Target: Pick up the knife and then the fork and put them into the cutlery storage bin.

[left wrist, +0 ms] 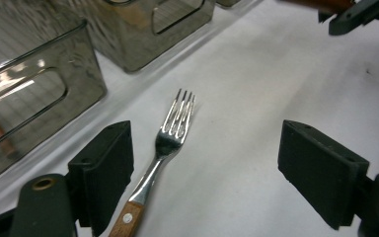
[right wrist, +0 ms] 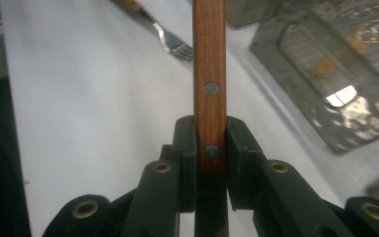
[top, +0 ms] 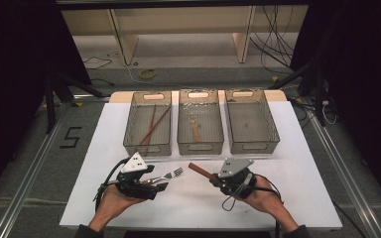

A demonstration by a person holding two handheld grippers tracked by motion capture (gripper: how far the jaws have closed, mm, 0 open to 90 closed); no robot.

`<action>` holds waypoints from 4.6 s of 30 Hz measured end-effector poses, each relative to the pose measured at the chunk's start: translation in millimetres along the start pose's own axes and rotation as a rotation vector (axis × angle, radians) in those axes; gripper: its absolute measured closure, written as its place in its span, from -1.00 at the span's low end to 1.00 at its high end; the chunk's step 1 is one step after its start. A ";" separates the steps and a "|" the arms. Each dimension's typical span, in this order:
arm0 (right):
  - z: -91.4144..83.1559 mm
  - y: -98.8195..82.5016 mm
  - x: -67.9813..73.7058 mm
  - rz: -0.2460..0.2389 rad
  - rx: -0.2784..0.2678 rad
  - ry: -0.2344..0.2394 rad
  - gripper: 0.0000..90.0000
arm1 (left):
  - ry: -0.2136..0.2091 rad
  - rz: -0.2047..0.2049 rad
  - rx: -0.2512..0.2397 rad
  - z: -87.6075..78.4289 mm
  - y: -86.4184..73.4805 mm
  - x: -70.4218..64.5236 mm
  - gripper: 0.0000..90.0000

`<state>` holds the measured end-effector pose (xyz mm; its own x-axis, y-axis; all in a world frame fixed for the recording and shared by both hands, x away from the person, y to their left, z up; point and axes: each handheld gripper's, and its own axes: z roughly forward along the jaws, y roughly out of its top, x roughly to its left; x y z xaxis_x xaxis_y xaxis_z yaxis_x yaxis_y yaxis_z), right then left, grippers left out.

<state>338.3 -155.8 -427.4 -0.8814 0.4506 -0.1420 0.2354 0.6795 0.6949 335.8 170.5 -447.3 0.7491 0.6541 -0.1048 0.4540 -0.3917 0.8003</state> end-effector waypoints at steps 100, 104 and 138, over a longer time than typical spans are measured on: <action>15.7 32.6 -221.5 0.631 0.036 -0.342 0.01 | 0.081 -0.045 0.036 -8.5 -17.4 28.8 -0.54; 6.2 36.6 -205.4 0.570 0.020 -0.278 -0.04 | 0.074 -0.038 0.060 -8.9 -15.9 29.8 -0.53; -40.0 4.1 -69.4 0.347 -0.105 -0.075 -0.18 | 0.071 0.083 0.350 1.9 18.9 39.3 -0.43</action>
<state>384.0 -207.4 -386.4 -0.7230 0.6876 0.0664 0.4682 0.4170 0.7791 374.7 187.5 -437.5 0.7601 0.6497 0.0031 0.5402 -0.6346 0.5527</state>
